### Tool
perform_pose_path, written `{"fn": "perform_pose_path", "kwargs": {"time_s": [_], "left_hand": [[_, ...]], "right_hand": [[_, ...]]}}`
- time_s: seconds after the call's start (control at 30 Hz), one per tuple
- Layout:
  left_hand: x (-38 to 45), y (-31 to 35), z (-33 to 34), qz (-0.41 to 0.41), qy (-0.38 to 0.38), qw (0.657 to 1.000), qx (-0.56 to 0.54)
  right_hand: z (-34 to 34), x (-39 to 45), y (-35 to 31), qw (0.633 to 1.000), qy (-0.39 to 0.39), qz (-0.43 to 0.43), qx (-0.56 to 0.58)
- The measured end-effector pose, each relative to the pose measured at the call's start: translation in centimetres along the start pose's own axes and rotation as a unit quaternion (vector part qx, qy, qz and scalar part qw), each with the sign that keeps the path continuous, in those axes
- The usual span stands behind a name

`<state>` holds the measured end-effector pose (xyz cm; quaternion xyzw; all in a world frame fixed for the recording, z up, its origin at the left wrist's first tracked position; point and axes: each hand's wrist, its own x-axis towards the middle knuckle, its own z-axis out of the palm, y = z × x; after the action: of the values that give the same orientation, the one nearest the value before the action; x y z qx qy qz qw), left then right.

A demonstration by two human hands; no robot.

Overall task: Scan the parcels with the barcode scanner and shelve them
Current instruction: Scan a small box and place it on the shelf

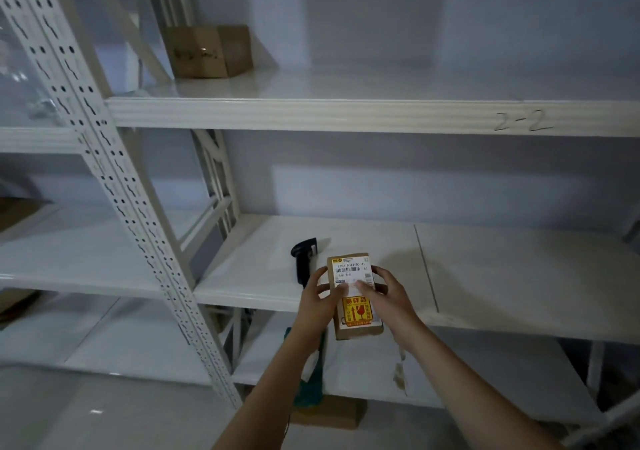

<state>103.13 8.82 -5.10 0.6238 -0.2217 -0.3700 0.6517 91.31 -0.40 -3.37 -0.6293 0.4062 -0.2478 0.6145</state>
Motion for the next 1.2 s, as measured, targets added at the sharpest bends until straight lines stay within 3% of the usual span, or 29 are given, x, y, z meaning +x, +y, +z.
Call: {"fn": "perform_pose_path", "kwargs": {"time_s": [0.4, 0.53, 0.7, 0.87, 1.03, 1.2], "left_hand": [[15.8, 2.2, -4.3, -0.061, 0.005, 0.994, 0.094], [21.1, 0.2, -5.7, -0.103, 0.064, 0.982, 0.142], [25.1, -4.3, -7.6, -0.200, 0.124, 0.942, 0.240], [27.1, -6.8, -7.9, -0.263, 0.097, 0.920, 0.273], [28.5, -7.7, -7.8, -0.250, 0.075, 0.912, 0.315], [28.8, -7.3, -8.2, -0.240, 0.042, 0.926, 0.290]], "right_hand": [[4.0, 17.1, 0.2, 0.998, -0.052, 0.035, 0.029], [4.3, 21.8, 0.5, 0.997, -0.051, 0.062, 0.021], [4.2, 24.7, 1.3, 0.994, -0.039, 0.097, 0.027], [4.3, 26.0, 2.4, 0.992, -0.008, 0.122, 0.036], [4.3, 26.1, 2.8, 0.985, 0.021, 0.163, 0.057], [4.4, 26.5, 3.7, 0.981, 0.042, 0.178, 0.070]]}}
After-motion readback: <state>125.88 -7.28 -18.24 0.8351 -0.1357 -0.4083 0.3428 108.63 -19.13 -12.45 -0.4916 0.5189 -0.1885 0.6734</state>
